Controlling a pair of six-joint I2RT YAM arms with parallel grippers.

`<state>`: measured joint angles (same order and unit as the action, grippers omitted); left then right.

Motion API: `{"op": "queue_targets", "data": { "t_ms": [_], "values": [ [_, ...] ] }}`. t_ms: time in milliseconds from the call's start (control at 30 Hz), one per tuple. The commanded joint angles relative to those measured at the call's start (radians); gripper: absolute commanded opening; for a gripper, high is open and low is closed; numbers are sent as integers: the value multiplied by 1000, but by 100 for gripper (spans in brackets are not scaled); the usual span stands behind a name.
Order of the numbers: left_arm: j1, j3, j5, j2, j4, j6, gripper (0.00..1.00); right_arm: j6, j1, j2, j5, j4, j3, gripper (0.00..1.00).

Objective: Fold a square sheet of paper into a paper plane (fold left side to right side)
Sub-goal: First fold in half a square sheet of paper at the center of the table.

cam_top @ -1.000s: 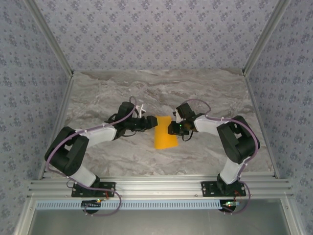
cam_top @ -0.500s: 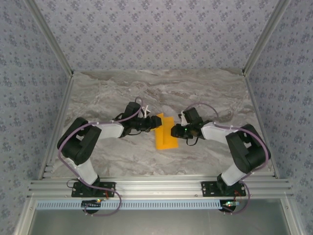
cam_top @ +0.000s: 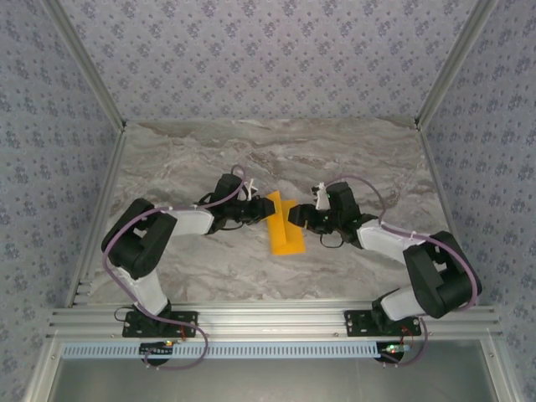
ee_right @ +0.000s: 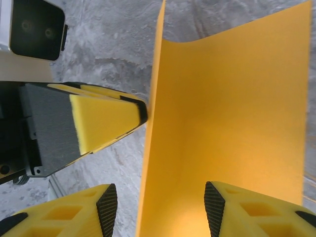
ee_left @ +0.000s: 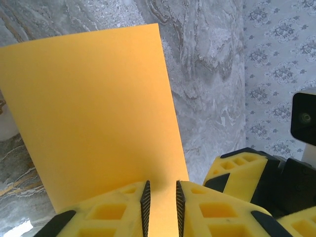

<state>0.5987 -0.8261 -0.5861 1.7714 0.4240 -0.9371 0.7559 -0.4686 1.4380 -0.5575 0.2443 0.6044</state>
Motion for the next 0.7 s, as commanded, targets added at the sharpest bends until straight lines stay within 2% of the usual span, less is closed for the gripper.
{"op": "queue_targets", "data": {
  "t_ms": [0, 233, 267, 367, 467, 533, 667],
  "values": [
    [7, -26, 5, 10, 25, 3, 21, 42, -14, 37, -37, 60, 16, 53],
    [7, -25, 5, 5, 22, 5, 20, 48, -40, 110, -44, 70, 46, 44],
    [8, -26, 4, 5, 21, 4, 21, 46, -43, 117, -49, 70, 50, 40],
    [7, -25, 3, -1, 16, 6, 20, 24, -44, 130, -41, 40, 65, 20],
    [8, -16, 16, -35, -17, 16, 25, -36, -44, 125, 16, -65, 85, 8],
    [8, -6, 43, -79, -59, 43, 30, -71, -44, 125, 62, -134, 93, 6],
    [7, 1, 138, -184, -240, 118, 38, -101, -39, 131, 157, -225, 100, 6]
  ]
}}
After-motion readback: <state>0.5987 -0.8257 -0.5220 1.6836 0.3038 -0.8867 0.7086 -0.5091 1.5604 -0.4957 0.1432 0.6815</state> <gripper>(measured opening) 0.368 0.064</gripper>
